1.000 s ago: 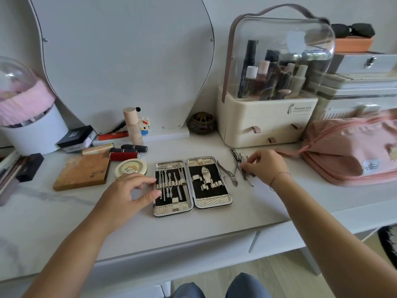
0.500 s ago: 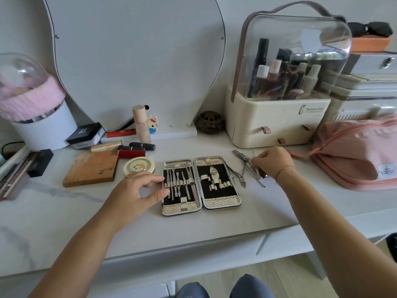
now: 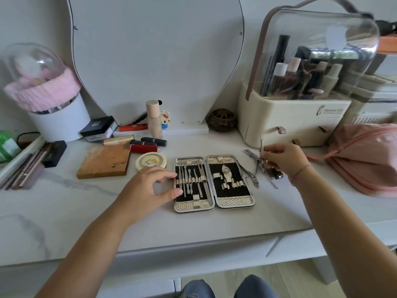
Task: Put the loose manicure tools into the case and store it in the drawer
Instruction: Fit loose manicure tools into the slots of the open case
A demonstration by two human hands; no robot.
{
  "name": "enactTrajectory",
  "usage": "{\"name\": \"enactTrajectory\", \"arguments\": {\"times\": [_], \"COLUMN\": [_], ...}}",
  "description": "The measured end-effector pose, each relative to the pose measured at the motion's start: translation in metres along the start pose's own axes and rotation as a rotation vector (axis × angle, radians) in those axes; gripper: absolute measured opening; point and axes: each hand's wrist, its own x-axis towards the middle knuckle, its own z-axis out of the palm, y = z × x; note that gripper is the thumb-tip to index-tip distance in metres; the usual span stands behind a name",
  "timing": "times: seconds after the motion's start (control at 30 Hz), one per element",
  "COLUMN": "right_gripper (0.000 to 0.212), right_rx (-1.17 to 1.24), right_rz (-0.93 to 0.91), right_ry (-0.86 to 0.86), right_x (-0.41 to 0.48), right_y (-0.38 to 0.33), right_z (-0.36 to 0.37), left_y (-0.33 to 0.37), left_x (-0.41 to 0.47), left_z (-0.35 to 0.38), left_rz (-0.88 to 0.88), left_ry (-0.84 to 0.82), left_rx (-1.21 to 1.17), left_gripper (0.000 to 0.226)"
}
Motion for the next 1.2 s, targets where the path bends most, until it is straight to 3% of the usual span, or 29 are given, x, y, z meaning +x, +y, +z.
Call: {"name": "enactTrajectory", "arguments": {"times": [0.1, 0.43, 0.7, 0.97, 1.2], "right_gripper": [0.002, 0.006, 0.005, 0.006, 0.005], "right_rx": [0.102, 0.341, 0.262, 0.190, 0.071], "right_rz": [0.029, -0.003, -0.059, -0.039, 0.062], "right_ry": [-0.034, -0.038, -0.041, -0.531, -0.593], "right_x": [0.001, 0.009, 0.016, -0.018, -0.011], "right_y": [0.001, -0.009, -0.027, -0.059, -0.071], "right_z": [-0.003, -0.002, 0.003, 0.079, 0.116], "left_y": [0.000, -0.003, -0.004, -0.003, -0.001], "left_x": [0.001, 0.002, 0.002, 0.002, 0.003], "left_z": [0.000, 0.001, 0.001, 0.000, -0.002], "left_rz": [0.000, 0.004, -0.007, 0.000, 0.008], "left_ry": [0.002, -0.003, -0.003, -0.014, -0.014], "left_rx": [-0.007, -0.002, -0.013, -0.007, 0.006], "left_gripper": [0.053, 0.056, 0.056, 0.060, 0.063]}}
